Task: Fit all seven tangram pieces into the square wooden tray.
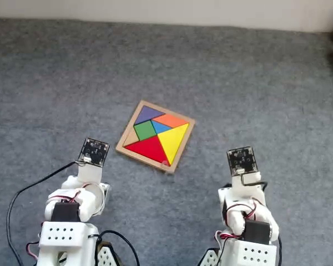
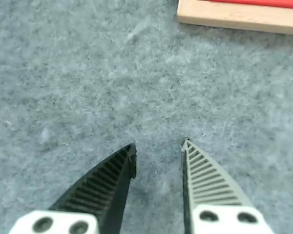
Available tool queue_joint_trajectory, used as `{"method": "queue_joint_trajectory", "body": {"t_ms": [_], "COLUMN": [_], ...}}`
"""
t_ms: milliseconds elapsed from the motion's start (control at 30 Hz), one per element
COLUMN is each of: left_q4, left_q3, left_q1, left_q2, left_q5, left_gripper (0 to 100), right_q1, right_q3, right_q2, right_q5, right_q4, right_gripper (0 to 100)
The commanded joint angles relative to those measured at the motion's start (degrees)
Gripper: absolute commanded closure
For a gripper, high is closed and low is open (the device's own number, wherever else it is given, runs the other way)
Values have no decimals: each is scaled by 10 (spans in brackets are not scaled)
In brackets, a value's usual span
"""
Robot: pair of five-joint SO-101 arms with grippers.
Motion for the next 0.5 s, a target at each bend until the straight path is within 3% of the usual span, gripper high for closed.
{"method": "queue_joint_trajectory", "body": {"t_ms": [0,200,467], "left_q4": [-12,-14,-15], "left_q3": [-1,0,0], "left_q1": [6,7,8], "left_q2": [1,1,1], "left_q5": [2,1,1], "left_gripper": [843,843,843], "right_q1": [8,3,7], "right_q3": [83,83,83], "right_q2": [2,0,0], "right_q5": [-6,-13,-215], "right_q4": [16,10,-21], "right_gripper": [993,993,993]}}
